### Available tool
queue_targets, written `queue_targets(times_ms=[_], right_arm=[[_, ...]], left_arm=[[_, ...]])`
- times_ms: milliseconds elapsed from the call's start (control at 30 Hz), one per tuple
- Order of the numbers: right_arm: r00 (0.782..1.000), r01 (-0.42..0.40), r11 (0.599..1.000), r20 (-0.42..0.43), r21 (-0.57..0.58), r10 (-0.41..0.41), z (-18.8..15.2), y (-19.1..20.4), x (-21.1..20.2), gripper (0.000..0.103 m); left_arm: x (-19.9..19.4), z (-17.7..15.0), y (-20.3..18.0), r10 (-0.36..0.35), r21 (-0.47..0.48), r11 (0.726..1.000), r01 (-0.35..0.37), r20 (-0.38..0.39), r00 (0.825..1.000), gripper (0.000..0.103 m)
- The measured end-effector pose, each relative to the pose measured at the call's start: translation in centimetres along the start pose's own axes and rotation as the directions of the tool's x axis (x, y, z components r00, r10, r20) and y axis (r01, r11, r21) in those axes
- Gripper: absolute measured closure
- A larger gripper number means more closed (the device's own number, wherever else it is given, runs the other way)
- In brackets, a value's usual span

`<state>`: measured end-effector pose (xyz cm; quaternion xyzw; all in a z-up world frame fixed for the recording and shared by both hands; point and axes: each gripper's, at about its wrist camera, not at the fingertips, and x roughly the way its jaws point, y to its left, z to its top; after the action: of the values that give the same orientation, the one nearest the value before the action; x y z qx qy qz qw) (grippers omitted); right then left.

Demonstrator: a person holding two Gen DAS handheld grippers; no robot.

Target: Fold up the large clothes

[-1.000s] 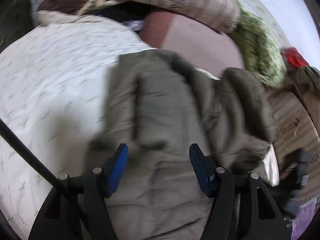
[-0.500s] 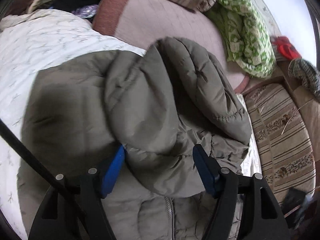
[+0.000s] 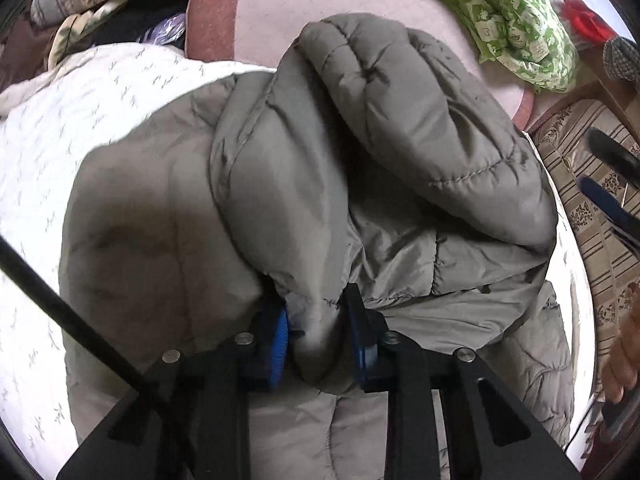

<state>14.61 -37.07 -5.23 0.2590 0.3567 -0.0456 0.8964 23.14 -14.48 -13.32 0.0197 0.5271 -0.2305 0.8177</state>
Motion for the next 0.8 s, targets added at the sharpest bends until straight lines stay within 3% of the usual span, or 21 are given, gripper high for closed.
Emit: queue_targets(times_ms=[67,200,333,433,500,600,667,700,800], right_arm=[[0.996,0.027,0.999,-0.083,-0.039,-0.030,-0.8,0.8,2.8,0.029],[0.963,0.128,0.970,-0.207,-0.207,-0.172,-5.8,2.4,7.6,0.030],[0.952,0.205,0.932,-0.161,-0.299,-0.261,-8.5,3.4,8.9,0.029],[0.949,0.220,0.931,-0.154,-0.292,-0.273,-8.6,3.6,9.2,0.026],[0.950,0.225,0.930,-0.146,-0.290,-0.275,-8.8,3.6,9.1,0.026],[0.954,0.228,0.931,-0.127,-0.286,-0.273,-9.1,3.7,8.8,0.026],[0.955,0.229,0.931,-0.120,-0.284,-0.271,-9.2,3.6,8.7,0.026],[0.955,0.230,0.930,-0.116,-0.286,-0.272,-9.3,3.8,8.8,0.026],[0.957,0.232,0.928,-0.099,-0.292,-0.271,-10.0,3.7,8.7,0.026]], left_arm=[[0.0,-0.4,0.1,0.003,0.007,1.000,-0.003,0.003,1.000,0.078],[-0.8,-0.5,0.4,-0.007,0.014,1.000,0.006,0.022,1.000,0.078],[-4.2,-1.4,0.7,-0.034,0.053,0.998,0.029,0.096,0.995,0.075],[-7.1,-1.6,-0.4,0.006,0.100,0.995,-0.027,0.197,0.980,0.075],[-7.9,-0.8,-1.5,0.026,0.127,0.990,-0.058,0.242,0.970,0.070],[-6.5,1.7,-2.1,0.075,0.103,0.989,-0.102,0.238,0.968,0.061],[-4.3,2.8,-1.9,0.163,0.098,0.978,-0.187,0.212,0.964,0.061],[-2.3,3.2,-1.4,0.237,0.086,0.963,-0.256,0.188,0.953,0.061],[1.6,2.6,1.1,0.246,0.046,0.966,-0.253,0.120,0.962,0.059]])
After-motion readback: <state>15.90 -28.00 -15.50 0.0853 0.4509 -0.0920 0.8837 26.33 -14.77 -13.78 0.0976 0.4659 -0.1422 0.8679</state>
